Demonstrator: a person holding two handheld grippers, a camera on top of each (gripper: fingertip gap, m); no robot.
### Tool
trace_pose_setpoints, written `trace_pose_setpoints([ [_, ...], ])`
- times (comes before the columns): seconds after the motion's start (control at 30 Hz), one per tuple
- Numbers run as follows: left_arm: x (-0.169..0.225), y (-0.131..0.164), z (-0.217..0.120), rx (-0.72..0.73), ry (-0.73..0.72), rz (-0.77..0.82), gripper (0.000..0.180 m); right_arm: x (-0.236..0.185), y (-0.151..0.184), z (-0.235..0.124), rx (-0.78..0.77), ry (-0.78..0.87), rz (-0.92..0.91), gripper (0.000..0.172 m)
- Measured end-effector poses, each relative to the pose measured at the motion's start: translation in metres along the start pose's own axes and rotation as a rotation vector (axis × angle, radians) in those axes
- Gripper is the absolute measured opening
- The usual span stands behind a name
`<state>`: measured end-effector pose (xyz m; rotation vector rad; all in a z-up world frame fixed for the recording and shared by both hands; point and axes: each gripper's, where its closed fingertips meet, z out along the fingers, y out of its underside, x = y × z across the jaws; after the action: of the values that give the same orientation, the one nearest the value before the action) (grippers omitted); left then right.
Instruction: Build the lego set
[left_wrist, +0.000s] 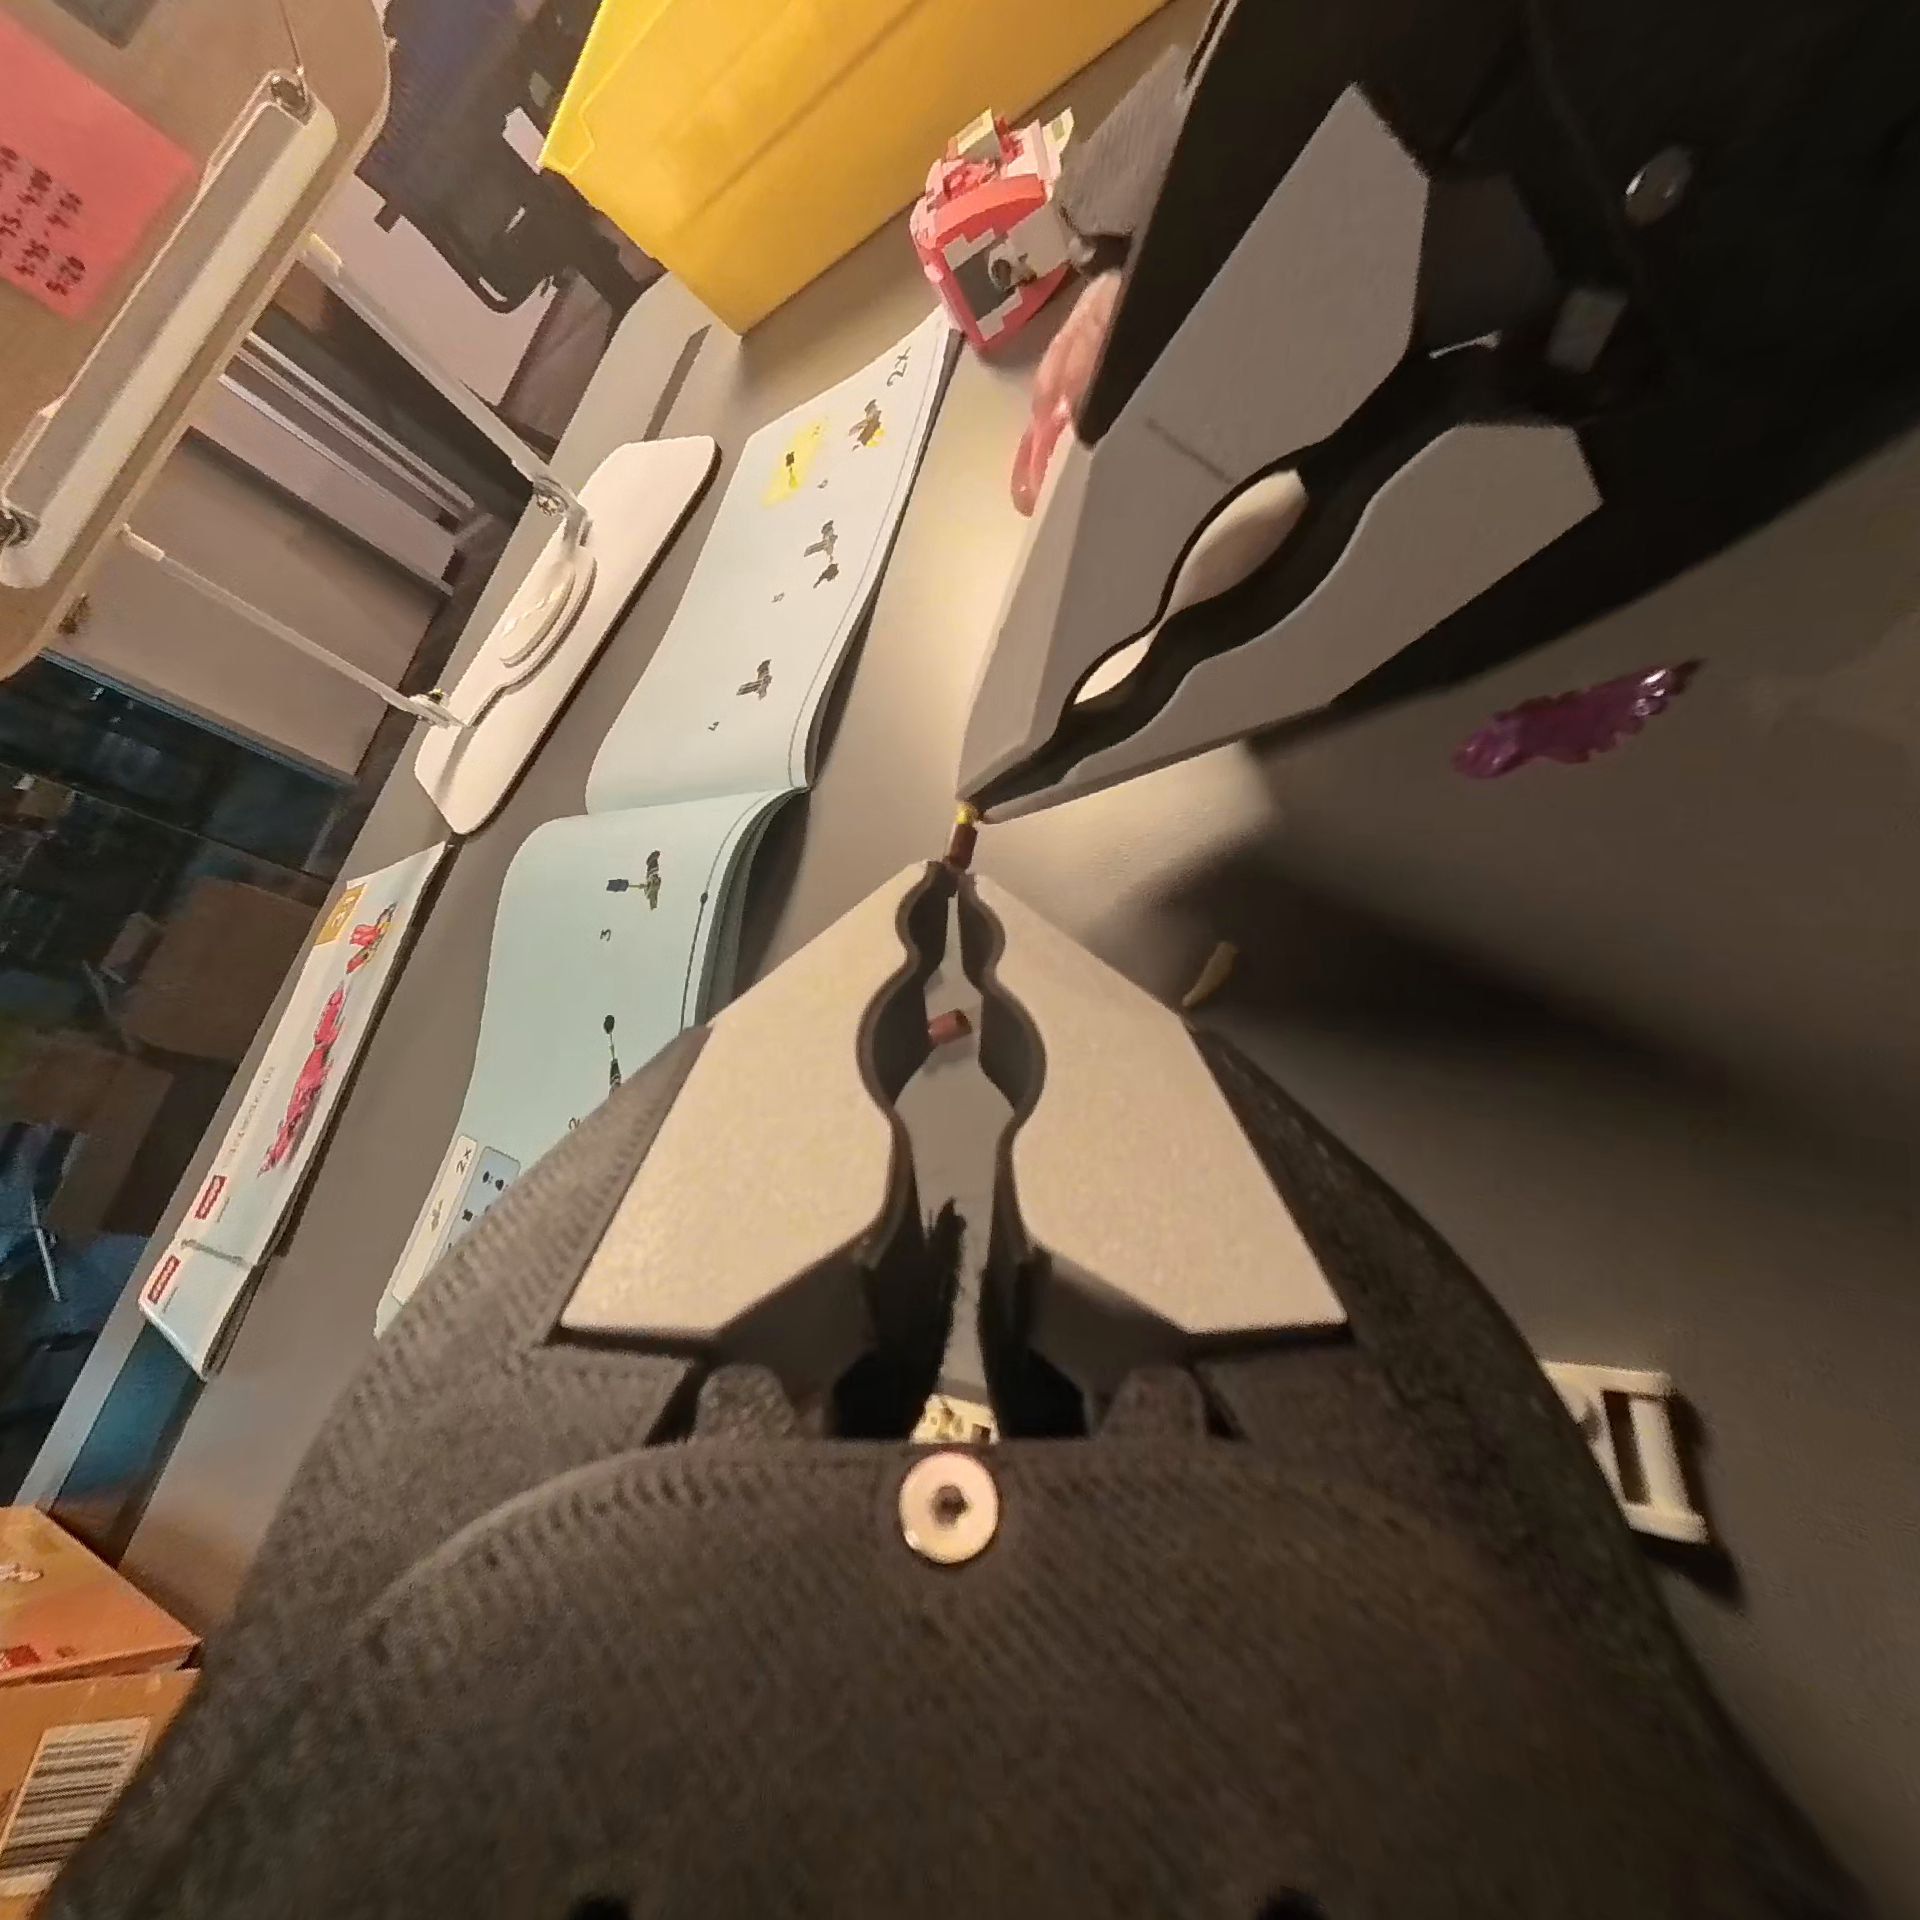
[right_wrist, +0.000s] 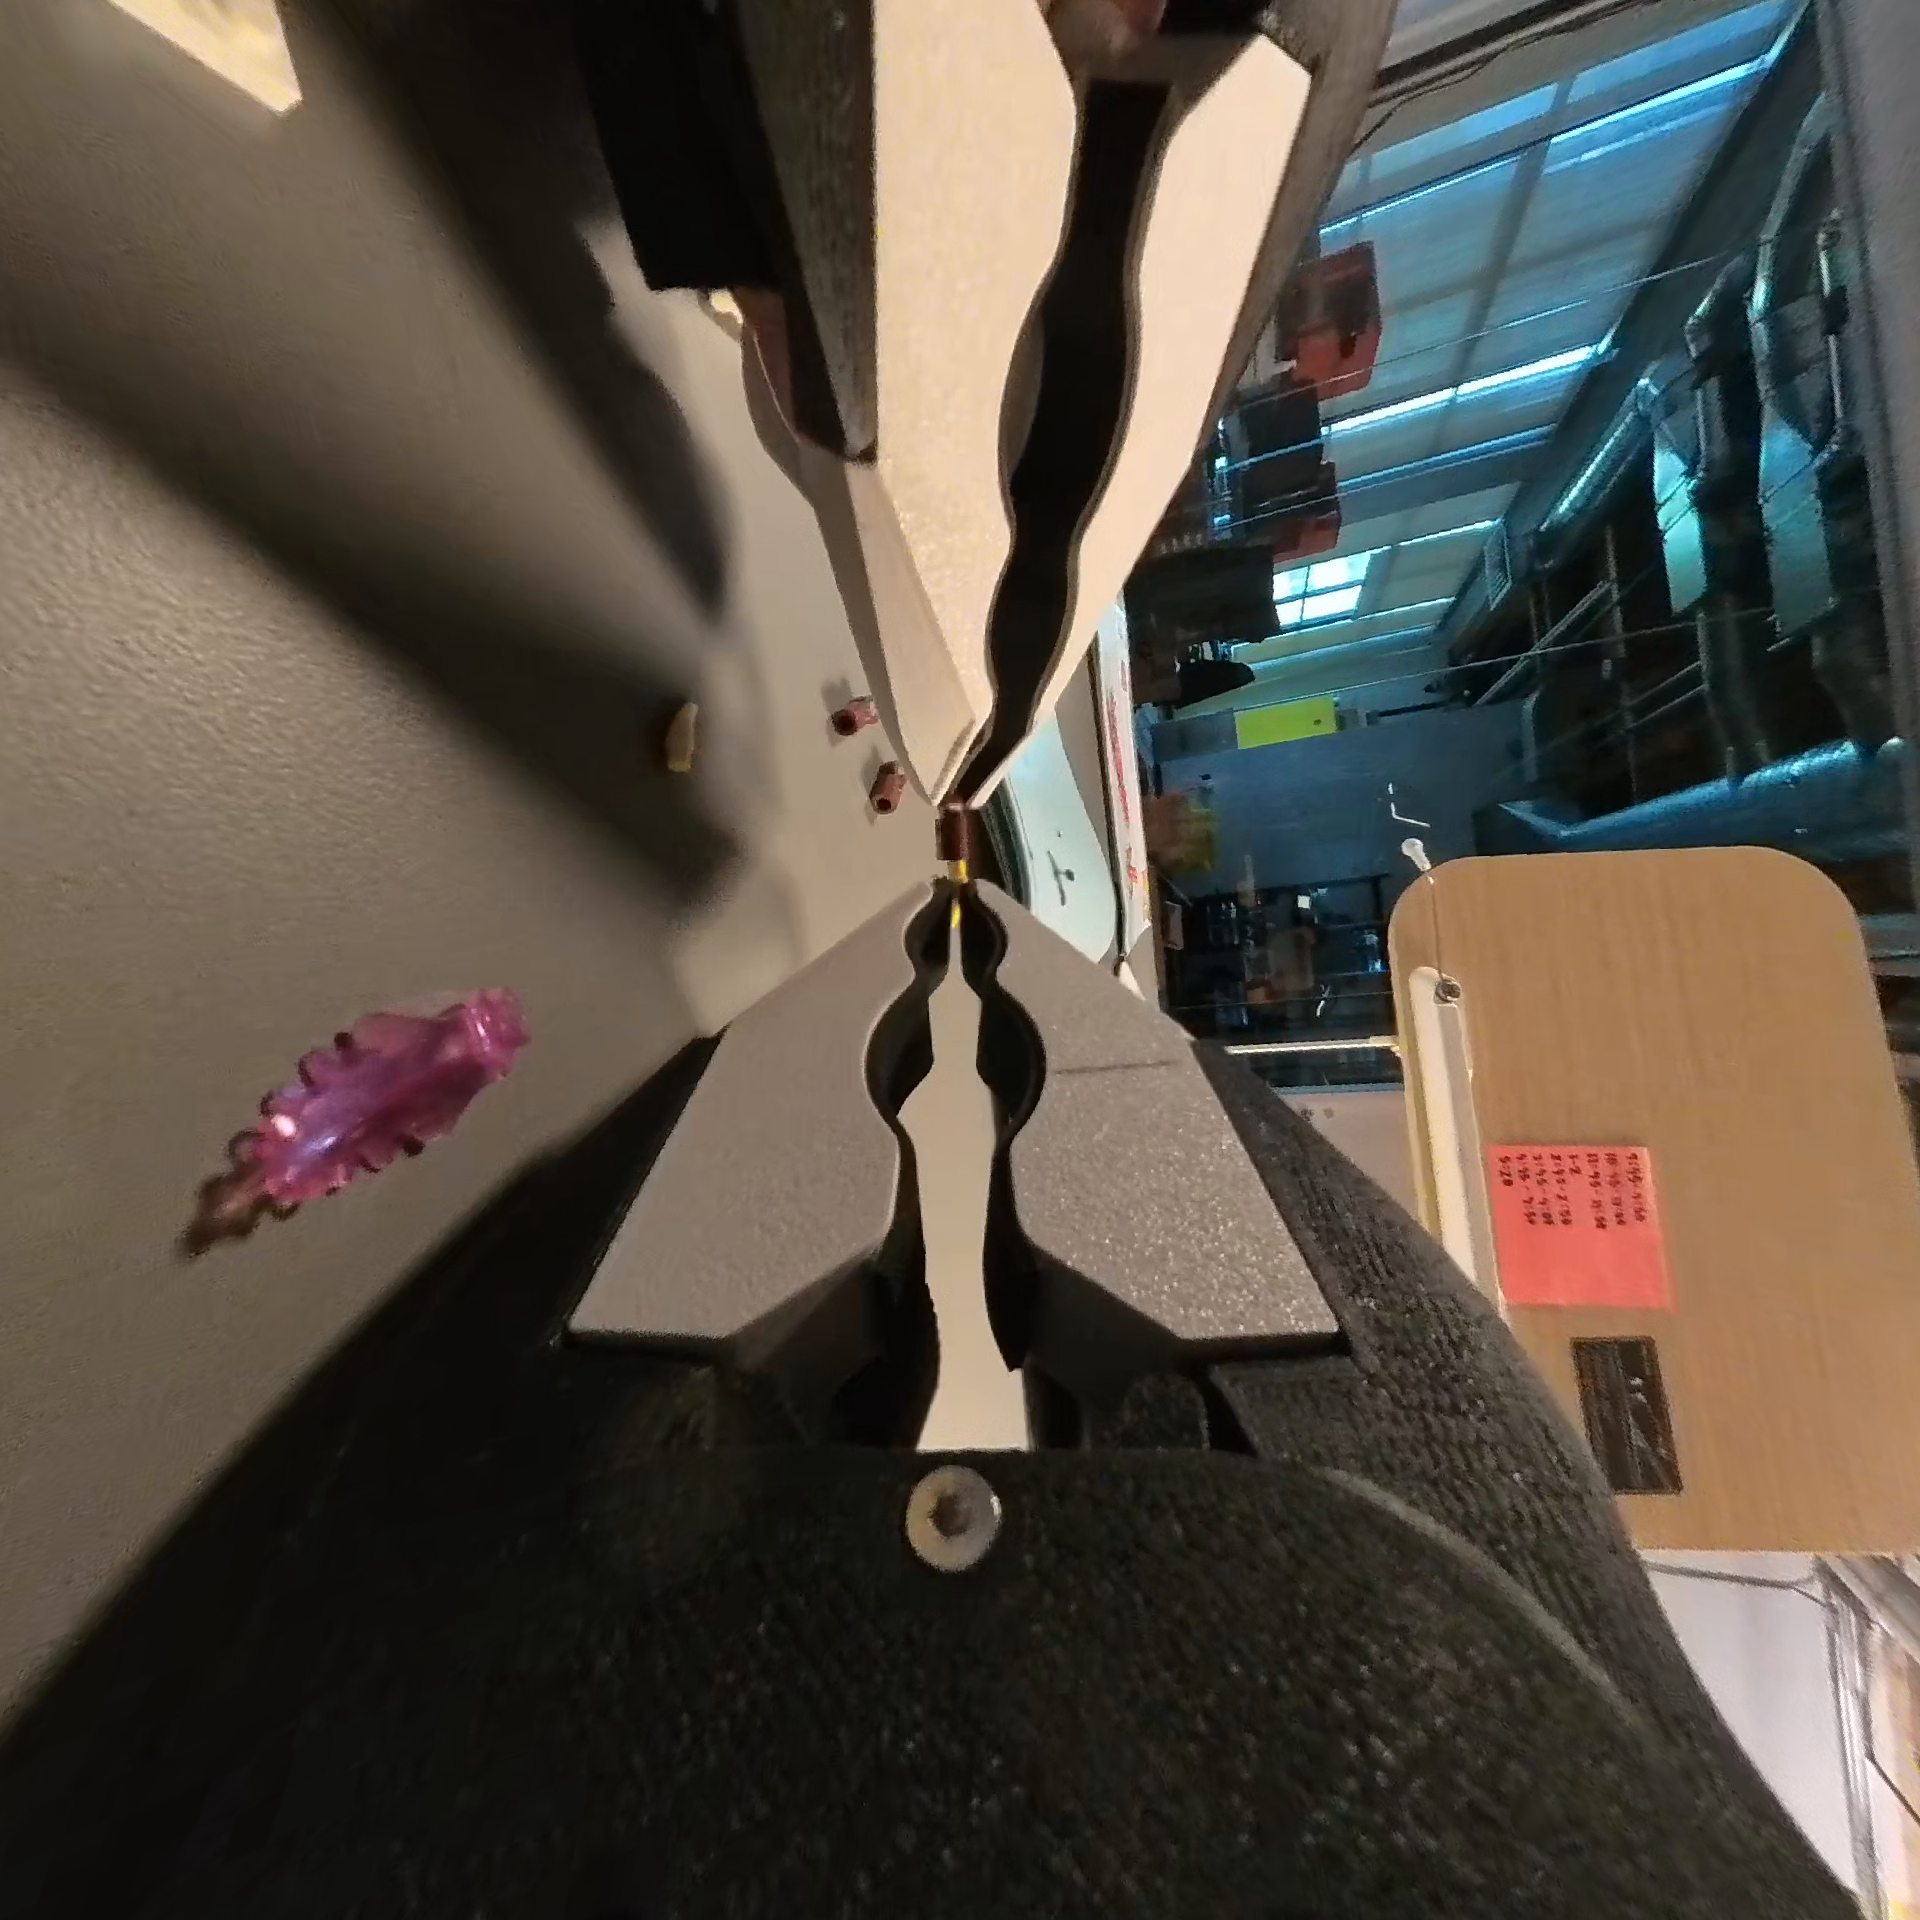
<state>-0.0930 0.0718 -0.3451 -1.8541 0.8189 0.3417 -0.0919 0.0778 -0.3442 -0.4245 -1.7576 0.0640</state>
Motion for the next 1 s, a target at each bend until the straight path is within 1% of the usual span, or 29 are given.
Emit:
trace_pose_setpoints([
  [0.53, 0.001, -0.002, 0.0, 0.019, 0.027, -0.026, 0.0, -0.003, 0.0, 0.0, 0.016, -0.033, 0.053, 0.0],
  [0.8, 0.001, -0.004, -0.002, 0.039, 0.059, -0.071, 0.0, 0.0, -0.001, -0.002, 0.043, -0.058, 0.173, 0.0],
  [1.0, -0.002, -0.009, -0.006, 0.087, 0.083, -0.147, 0.0, 0.007, -0.004, -0.004, 0.067, -0.045, 0.242, 0.0],
])
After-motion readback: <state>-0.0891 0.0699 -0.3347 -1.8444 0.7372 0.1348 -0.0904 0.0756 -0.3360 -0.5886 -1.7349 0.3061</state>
